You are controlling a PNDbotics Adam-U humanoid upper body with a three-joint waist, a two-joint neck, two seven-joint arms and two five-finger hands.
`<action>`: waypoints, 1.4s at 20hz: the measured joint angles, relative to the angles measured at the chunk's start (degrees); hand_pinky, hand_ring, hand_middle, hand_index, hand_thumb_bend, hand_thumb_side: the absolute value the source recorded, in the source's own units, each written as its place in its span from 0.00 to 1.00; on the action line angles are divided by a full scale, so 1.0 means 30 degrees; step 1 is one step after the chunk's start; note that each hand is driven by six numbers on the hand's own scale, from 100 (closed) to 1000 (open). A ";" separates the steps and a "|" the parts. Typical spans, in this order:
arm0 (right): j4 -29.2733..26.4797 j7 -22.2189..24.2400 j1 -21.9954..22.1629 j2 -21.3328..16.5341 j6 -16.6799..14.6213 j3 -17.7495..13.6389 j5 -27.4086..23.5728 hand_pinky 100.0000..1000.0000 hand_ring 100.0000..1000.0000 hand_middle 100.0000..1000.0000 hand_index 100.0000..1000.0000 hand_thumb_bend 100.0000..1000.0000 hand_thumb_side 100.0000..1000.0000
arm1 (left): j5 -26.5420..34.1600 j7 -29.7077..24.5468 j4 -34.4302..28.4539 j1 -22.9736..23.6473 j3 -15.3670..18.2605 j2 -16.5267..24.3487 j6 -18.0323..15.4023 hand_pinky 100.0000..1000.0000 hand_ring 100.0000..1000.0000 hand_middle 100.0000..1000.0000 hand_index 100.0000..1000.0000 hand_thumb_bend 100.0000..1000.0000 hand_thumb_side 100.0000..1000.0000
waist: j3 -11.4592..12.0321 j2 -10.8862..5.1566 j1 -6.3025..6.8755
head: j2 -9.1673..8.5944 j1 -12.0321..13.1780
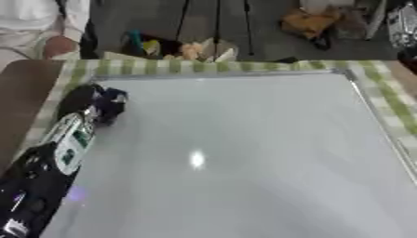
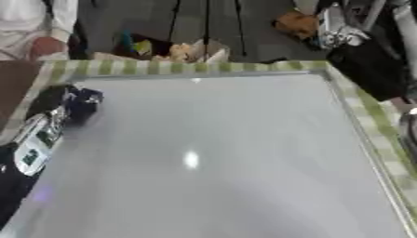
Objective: Wipe the whiteboard clean with a brush.
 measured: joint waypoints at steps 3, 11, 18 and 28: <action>0.0000 0.0007 0.0000 0.0000 0.0007 0.0000 -0.0002 0.82 0.86 0.81 0.82 0.00 1.00 | 0.0316 0.0265 0.0114 -0.0005 0.0132 0.0005 0.0050 0.01 0.20 0.41 0.73 0.00 0.71 | 0.0026 -0.0004 -0.0004 | 0.0000 -0.0006; 0.0000 0.0042 0.0000 0.0000 0.0040 0.0000 -0.0004 0.82 0.86 0.81 0.82 0.00 1.00 | 0.1463 0.1384 0.0231 -0.0008 0.0334 0.0013 0.0315 0.00 0.20 0.40 0.73 0.00 0.71 | 0.0048 0.0002 -0.0055 | 0.0000 -0.0011; 0.0000 0.0081 0.0020 -0.0001 0.0071 0.0000 -0.0004 0.82 0.86 0.81 0.82 0.00 1.00 | 0.1824 0.2074 0.0464 -0.0019 0.0441 0.0168 0.0605 0.00 0.19 0.40 0.73 0.00 0.70 | 0.0060 0.0005 -0.0061 | 0.0000 -0.0013; 0.0000 0.0158 0.0074 -0.0001 0.0068 0.0003 -0.0164 0.82 0.86 0.81 0.82 0.00 1.00 | 0.1813 0.2046 0.0691 -0.0127 0.0448 0.0179 0.0393 0.00 0.19 0.40 0.73 0.00 0.71 | 0.0159 0.0004 -0.0061 | 0.0000 -0.0049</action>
